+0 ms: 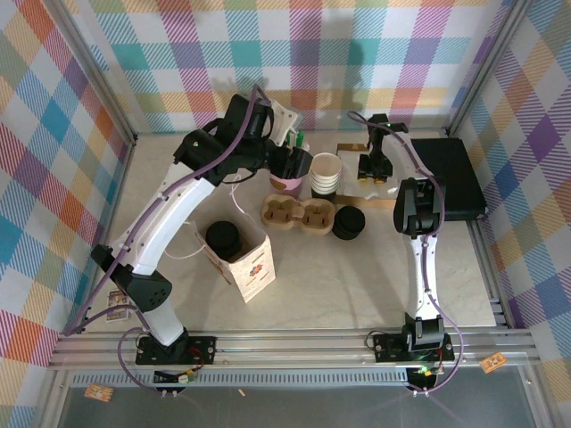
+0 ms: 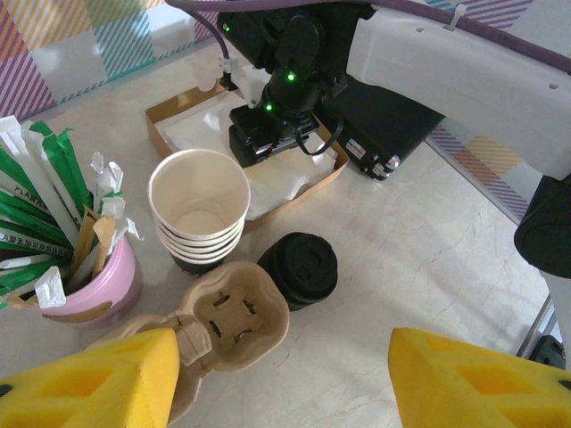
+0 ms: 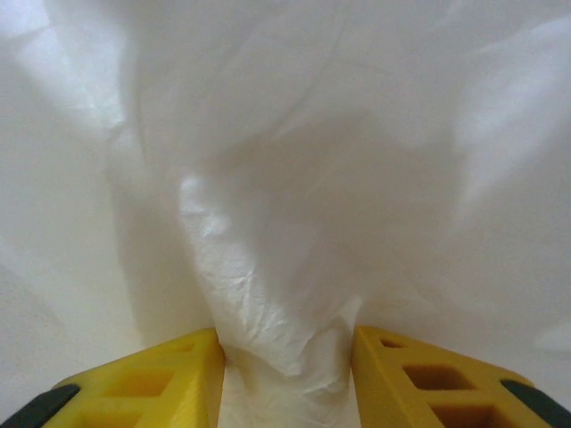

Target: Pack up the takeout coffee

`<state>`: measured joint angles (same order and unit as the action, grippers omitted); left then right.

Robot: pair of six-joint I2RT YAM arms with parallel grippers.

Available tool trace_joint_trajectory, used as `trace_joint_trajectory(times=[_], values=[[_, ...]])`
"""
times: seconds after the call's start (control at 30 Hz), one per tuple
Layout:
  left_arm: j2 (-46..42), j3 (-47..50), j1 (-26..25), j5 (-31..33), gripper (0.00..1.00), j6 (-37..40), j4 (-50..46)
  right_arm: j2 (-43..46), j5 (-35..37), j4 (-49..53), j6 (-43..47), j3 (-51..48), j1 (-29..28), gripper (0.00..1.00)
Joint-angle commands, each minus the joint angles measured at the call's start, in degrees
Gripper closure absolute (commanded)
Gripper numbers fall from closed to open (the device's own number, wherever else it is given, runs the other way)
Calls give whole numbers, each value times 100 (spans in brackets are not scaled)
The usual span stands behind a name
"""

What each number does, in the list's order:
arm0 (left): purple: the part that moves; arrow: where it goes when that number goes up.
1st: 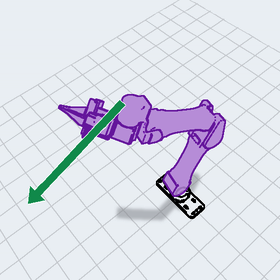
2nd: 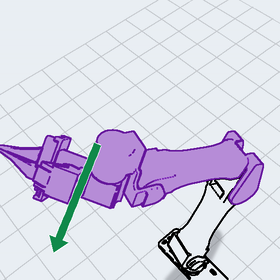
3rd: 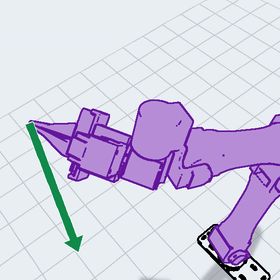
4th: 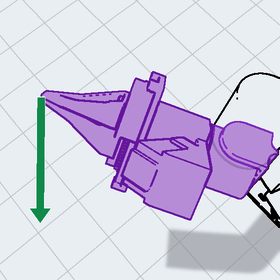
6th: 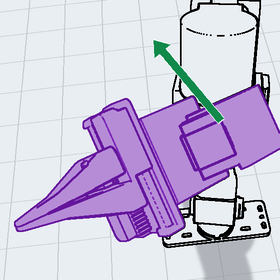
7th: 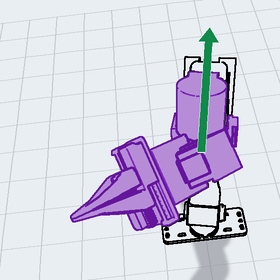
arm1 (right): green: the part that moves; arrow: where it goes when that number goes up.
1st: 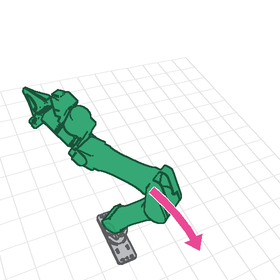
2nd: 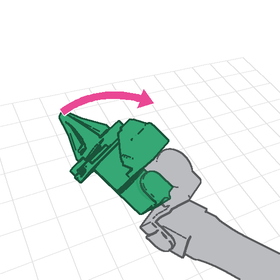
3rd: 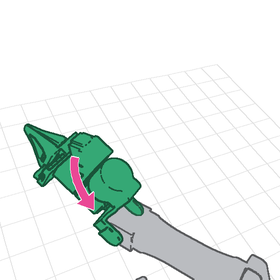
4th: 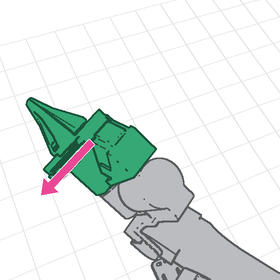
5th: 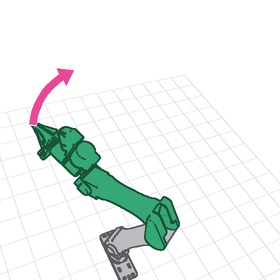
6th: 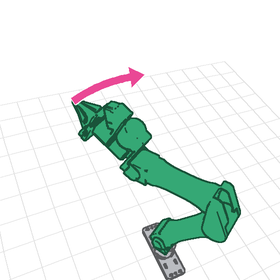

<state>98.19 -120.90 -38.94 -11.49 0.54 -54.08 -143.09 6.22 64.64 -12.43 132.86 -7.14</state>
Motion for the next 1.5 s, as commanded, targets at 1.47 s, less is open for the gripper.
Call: trace_joint_trajectory(times=[1.47], values=[[-842,751,-96,-99,37,136,52,816,160,307,-55,91,-127,80]])
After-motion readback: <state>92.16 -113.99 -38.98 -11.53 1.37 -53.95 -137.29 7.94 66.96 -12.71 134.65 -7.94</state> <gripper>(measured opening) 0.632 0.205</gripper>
